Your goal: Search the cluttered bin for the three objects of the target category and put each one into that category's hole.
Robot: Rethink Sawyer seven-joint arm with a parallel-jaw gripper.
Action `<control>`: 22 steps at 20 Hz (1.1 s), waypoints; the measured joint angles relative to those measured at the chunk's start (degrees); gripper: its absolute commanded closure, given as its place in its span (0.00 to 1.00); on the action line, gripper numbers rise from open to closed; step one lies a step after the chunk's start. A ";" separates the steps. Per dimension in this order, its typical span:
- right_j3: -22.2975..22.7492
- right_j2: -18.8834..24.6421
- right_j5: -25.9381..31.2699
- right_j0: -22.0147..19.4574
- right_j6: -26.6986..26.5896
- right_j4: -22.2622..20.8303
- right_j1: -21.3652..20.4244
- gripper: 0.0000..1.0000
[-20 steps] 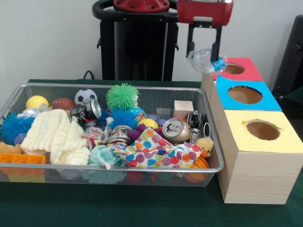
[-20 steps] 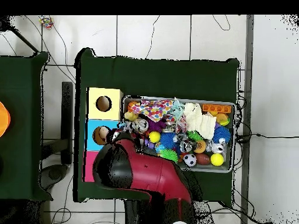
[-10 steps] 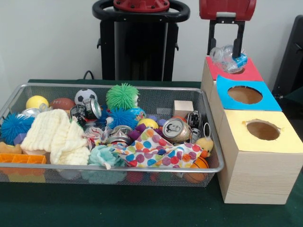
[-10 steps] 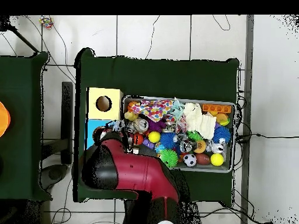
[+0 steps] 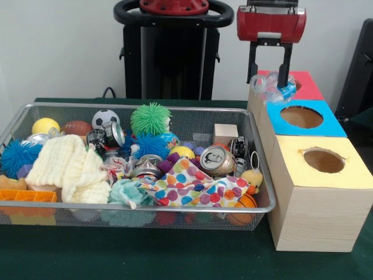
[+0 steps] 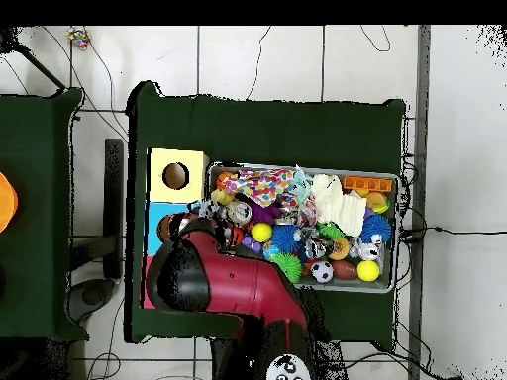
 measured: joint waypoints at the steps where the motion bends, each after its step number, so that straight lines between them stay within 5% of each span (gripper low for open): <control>1: 0.00 0.01 -0.44 0.01 0.00 -0.01 0.24 1.00; 22: 0.52 0.22 -4.75 1.71 0.00 0.01 2.45 1.00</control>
